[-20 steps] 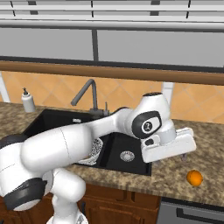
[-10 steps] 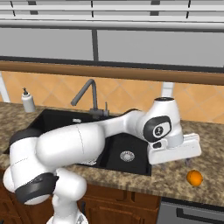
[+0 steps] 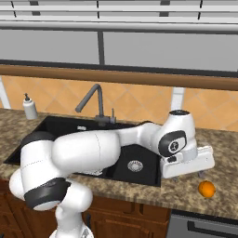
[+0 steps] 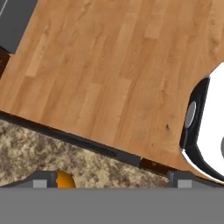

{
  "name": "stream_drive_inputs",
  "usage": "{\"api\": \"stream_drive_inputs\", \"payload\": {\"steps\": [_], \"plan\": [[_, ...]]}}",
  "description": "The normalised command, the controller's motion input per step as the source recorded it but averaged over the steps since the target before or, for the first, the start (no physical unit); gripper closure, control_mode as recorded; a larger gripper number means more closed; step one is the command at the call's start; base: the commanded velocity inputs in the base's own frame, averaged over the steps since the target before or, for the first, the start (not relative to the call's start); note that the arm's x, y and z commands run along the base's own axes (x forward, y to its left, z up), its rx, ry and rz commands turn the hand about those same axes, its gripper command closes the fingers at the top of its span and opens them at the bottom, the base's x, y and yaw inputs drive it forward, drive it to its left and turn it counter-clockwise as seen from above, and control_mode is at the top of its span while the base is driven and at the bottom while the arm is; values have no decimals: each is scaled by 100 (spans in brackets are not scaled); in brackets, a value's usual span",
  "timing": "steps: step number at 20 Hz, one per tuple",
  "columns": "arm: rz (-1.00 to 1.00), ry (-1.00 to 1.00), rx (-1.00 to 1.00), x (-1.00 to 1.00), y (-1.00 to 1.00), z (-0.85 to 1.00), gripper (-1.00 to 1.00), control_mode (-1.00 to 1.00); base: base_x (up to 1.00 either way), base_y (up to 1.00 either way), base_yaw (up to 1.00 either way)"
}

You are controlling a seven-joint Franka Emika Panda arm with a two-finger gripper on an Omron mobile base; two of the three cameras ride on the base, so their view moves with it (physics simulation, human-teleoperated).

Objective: Put the colander in the sink, put the orange, kiwi in the colander, and turn on the sink faucet and pour water over the colander.

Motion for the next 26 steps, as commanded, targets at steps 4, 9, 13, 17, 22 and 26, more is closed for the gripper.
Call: {"api": "stream_drive_inputs", "payload": {"steps": [4,9,13,17,22,26], "plan": [[5,-3,6,21,-26,-27,-100,-100,0,0,0],[5,-2,4,25,-24,-27,-100,-100,0,0,0],[4,-5,3,23,-25,-26,-100,-100,0,0,0],[1,-4,1,21,-29,-25,-100,-100,0,0,0],[0,-2,0,22,-21,-24,-100,-100,0,0,0],[0,0,0,19,-19,-23,-100,-100,0,0,0]]}}
